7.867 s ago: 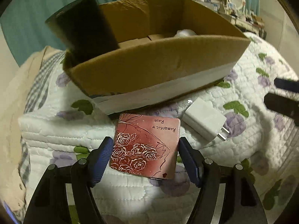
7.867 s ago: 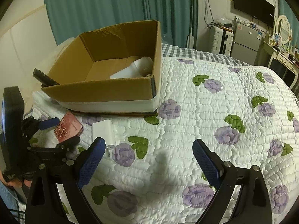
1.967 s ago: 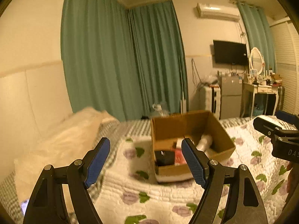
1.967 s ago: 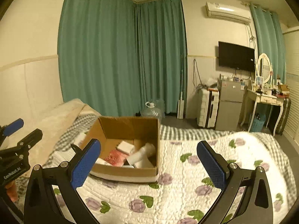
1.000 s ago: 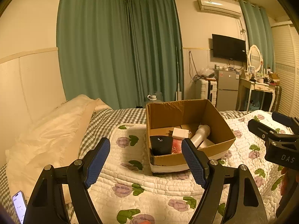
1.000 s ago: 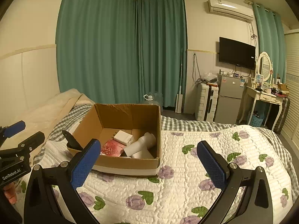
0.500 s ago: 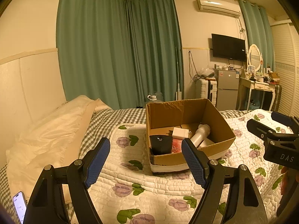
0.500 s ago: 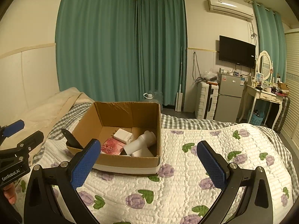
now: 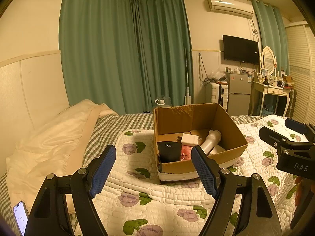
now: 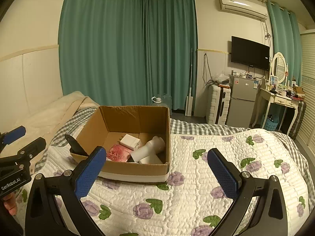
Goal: Organize rigid objects
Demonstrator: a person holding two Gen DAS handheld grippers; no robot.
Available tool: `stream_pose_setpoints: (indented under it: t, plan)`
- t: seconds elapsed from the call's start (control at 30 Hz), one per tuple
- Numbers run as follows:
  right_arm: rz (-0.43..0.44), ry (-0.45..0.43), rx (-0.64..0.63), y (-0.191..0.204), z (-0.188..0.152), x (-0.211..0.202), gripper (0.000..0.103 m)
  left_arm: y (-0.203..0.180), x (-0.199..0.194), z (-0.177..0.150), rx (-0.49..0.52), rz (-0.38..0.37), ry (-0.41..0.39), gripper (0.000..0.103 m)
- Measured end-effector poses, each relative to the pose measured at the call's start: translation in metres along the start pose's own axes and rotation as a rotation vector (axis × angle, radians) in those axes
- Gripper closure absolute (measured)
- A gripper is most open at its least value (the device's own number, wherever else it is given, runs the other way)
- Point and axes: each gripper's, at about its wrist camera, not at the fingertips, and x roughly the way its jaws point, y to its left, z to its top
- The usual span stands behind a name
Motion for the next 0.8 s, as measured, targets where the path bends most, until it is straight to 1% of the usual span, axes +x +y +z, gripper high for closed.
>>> stream_pose_setpoints:
  t: [0.8]
  plan:
    - [-0.002, 0.014, 0.004, 0.0003, -0.0031, 0.0035, 0.0, 0.0004, 0.0014, -0.0015, 0.003, -0.001, 0.009, 0.022]
